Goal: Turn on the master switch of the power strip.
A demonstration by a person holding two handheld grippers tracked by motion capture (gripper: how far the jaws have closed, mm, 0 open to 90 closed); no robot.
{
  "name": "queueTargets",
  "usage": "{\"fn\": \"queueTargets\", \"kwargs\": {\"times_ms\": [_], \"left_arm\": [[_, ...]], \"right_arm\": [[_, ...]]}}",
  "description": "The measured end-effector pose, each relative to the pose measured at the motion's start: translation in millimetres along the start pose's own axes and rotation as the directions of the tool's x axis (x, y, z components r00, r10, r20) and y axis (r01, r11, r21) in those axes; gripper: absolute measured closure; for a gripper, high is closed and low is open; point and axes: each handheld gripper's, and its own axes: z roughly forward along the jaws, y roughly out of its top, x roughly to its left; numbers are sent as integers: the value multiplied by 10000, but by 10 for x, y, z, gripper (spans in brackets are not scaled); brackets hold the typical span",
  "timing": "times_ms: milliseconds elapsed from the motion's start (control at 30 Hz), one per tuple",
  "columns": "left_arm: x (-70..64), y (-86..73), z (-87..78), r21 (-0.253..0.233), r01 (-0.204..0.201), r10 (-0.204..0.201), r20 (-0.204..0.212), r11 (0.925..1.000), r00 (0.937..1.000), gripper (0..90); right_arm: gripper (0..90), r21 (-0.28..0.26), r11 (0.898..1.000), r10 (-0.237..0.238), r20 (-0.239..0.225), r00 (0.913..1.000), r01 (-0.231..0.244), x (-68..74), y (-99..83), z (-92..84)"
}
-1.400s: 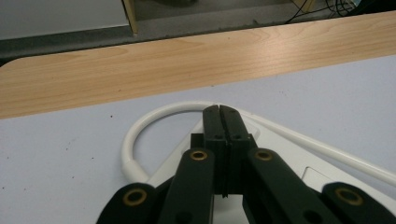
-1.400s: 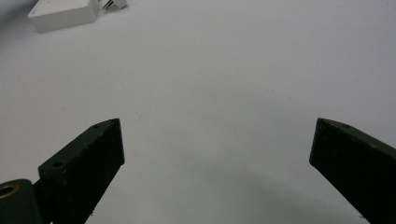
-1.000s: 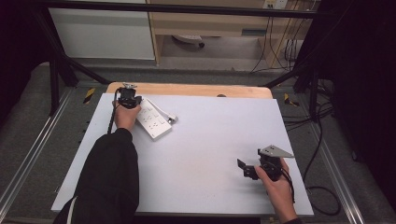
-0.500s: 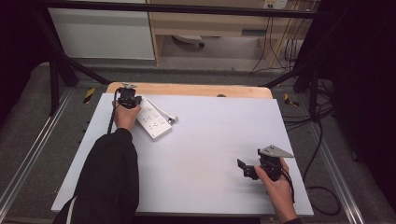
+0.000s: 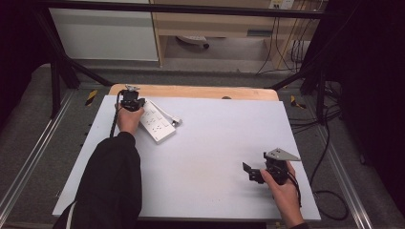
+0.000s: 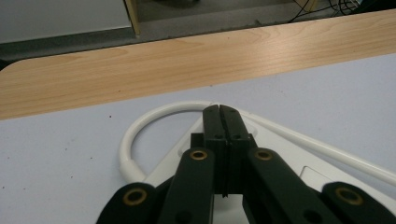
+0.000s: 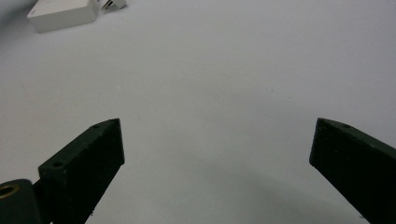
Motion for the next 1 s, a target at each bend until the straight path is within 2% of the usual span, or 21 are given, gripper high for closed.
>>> {"fn": "queueTargets", "kwargs": {"times_ms": [167, 667, 767, 1000], "left_arm": [[-3, -3, -5, -97, 145, -145, -50, 9998, 9999, 900], [3, -3, -4, -162, 254, -254, -8, 9995, 9997, 900], [16, 0, -10, -211, 440, -439, 69, 9988, 9990, 900], [7, 1, -14, -231, 350, -348, 65, 9991, 9994, 900]], "right_arm": [[35, 8, 10000, 14, 1, 10000, -14, -1, 0, -1], [35, -28, 10000, 93, 5, 10000, -93, -5, 0, -6], [35, -18, 9999, 110, -5, 9999, -110, -4, -1, -5], [35, -39, 10000, 53, 0, 10000, -53, -6, 1, -4]]}}
